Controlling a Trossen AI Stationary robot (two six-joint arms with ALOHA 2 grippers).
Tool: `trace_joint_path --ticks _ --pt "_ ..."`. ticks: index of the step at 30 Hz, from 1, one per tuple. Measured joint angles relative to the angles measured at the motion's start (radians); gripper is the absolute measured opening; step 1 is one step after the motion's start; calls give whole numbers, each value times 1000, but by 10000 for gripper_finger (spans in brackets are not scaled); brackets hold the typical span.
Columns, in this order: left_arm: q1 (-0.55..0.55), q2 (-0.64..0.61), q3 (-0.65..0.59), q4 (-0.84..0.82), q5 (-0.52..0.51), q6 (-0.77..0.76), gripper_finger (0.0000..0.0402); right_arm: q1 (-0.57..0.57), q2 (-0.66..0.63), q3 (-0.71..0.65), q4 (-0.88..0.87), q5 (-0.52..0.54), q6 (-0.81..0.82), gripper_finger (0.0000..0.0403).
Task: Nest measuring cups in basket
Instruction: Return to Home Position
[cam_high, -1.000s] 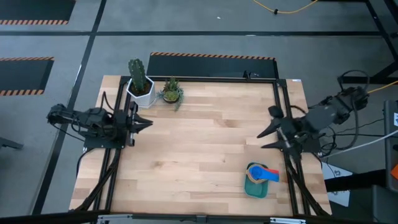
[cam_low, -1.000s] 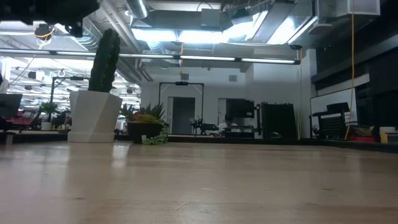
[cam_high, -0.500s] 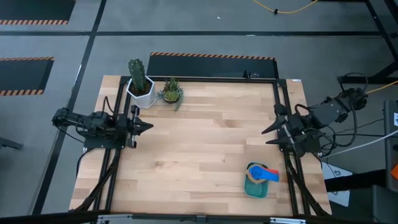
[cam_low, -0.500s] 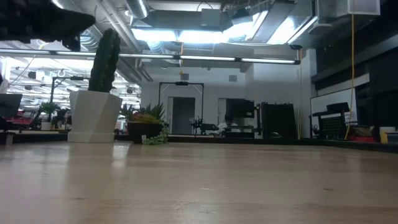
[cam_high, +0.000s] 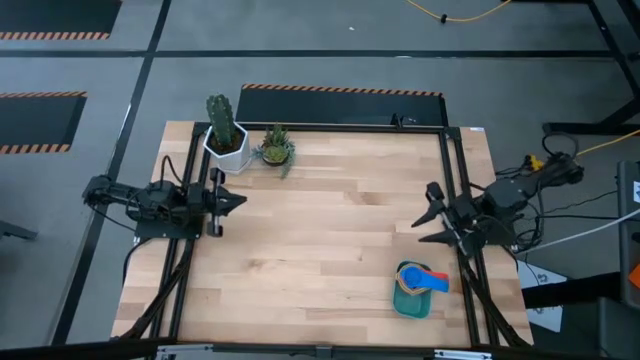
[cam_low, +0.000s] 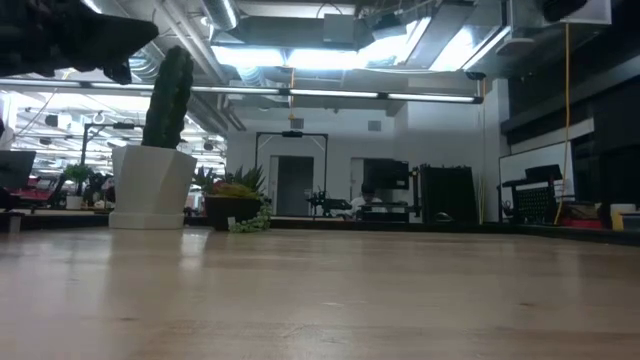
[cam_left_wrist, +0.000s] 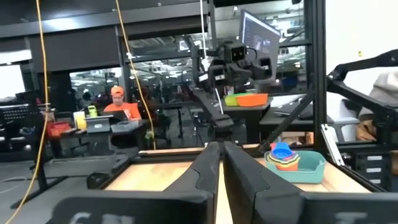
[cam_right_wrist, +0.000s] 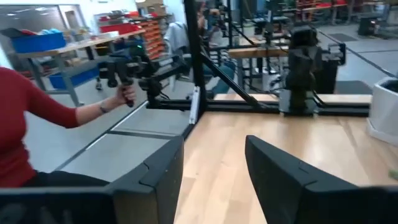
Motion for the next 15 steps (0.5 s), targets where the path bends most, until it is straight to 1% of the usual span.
trace_joint_path --ticks 3,8,12,15 --pt "12 0 0 -2 0 0 21 -25 -18 -72 57 -2 -22 177" --pt "29 0 0 -3 0 0 29 -85 -58 -180 167 -51 -47 177" --pt "39 0 0 -4 0 0 31 -144 -104 -236 187 -101 -49 177" --pt "44 0 0 -4 0 -8 26 -183 -155 -259 161 -146 -48 177"
